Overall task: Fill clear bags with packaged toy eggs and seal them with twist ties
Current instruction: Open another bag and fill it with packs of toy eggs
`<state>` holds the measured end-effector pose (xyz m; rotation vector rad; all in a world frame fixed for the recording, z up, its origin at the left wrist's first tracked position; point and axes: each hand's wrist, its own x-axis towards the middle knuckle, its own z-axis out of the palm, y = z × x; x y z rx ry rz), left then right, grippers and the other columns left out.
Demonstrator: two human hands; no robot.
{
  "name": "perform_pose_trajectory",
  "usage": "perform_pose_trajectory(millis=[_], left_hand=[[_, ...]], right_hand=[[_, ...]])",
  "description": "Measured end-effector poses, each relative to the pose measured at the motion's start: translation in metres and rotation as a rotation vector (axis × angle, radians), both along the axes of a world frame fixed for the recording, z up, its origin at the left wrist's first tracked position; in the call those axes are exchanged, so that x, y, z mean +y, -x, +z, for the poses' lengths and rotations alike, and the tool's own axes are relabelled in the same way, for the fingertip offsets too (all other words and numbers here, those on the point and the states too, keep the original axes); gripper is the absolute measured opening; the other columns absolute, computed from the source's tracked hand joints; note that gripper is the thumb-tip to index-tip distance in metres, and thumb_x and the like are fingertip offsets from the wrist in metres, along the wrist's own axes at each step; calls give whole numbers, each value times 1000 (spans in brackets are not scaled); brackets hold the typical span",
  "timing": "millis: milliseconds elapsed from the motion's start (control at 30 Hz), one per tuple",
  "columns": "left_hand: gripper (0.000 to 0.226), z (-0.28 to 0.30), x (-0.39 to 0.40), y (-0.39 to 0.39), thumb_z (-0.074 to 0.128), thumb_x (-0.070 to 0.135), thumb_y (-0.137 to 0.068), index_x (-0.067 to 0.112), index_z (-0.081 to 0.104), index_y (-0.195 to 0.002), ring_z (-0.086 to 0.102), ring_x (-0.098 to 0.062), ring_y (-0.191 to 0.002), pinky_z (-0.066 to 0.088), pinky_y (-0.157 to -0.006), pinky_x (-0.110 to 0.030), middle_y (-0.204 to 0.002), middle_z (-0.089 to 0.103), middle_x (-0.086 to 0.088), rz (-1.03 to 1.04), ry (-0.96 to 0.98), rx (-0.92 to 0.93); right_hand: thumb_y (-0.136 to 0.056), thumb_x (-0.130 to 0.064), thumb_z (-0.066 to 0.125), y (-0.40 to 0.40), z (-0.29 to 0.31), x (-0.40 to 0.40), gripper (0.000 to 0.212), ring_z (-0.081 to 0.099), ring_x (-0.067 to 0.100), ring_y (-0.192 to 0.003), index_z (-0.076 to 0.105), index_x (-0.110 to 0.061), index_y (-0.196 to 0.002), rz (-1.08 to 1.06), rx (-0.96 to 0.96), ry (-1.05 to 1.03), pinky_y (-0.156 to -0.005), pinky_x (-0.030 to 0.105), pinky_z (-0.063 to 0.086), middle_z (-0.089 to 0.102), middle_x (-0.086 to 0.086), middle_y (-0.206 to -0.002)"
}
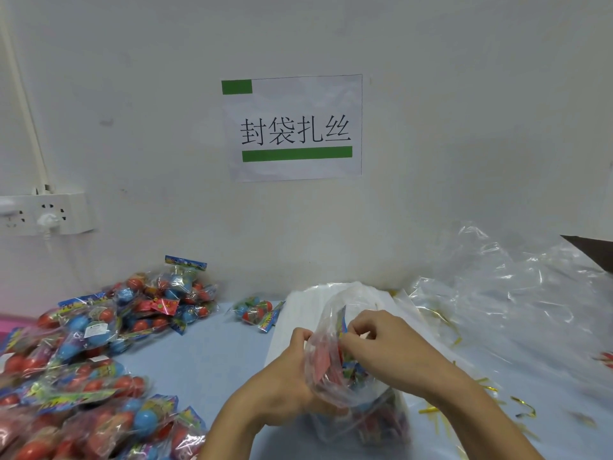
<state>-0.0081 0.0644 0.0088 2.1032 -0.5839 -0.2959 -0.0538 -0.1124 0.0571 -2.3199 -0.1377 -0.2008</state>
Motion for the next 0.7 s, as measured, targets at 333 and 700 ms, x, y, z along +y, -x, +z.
perform_pose_trajectory(millis=[333,700], left_hand=[[94,-3,-3,1,89,44,-53,33,34,-129,63,1,-103,53,-96,-28,-112,59,20,-49,61,-30],[105,-7,-8,1,93,35,-52,41,33,-138,59,-15,-121,51,-100,-43,-127,60,9,-18,109,-130]], right_hand=[[-93,-28,48,0,-6,0,35,35,13,-57,40,-17,-60,65,-16,244,-57,25,27,41,-1,-54],[-97,-14,45,0,-4,-10,39,54,4,-58,60,-35,-67,158,91,182,-58,18,45,66,-16,-62]])
